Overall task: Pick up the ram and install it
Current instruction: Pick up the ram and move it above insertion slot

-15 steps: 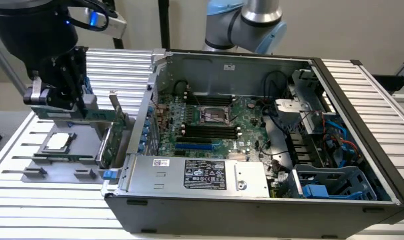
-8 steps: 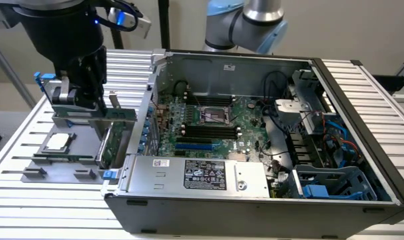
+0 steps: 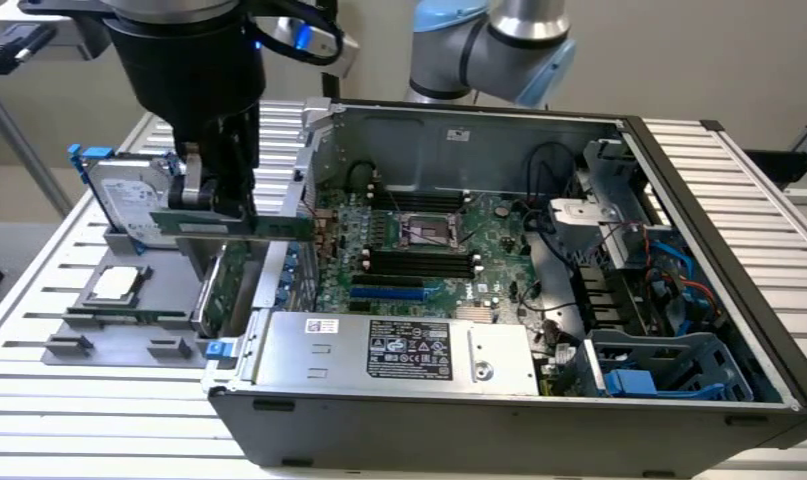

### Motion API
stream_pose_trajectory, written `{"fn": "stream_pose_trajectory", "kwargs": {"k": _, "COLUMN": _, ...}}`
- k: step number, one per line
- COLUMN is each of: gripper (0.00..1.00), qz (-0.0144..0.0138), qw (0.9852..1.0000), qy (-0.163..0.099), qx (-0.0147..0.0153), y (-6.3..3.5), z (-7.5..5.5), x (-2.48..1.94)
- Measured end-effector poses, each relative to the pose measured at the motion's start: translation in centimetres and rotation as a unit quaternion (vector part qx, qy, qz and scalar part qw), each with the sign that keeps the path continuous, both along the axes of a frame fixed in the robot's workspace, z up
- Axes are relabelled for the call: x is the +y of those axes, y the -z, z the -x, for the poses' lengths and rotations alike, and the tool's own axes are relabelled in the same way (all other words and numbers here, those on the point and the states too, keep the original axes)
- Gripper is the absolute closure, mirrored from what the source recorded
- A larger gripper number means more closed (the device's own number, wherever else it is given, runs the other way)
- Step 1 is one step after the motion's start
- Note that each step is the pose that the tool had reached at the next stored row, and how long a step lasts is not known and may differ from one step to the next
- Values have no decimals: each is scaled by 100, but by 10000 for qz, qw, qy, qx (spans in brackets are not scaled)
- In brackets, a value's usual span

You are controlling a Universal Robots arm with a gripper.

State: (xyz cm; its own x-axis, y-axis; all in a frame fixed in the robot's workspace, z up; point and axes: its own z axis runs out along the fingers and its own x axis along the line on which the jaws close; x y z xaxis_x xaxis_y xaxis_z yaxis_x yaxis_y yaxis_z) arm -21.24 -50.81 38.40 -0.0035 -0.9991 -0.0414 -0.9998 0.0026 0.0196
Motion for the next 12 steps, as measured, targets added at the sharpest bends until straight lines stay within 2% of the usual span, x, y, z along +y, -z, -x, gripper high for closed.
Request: {"fn": "stream_pose_trajectory", "kwargs": {"k": 12, "gripper": 100, "qz": -5, "qw": 10000, "qy": 0, "qx": 2, "y": 0, "z": -545, "x": 0}}
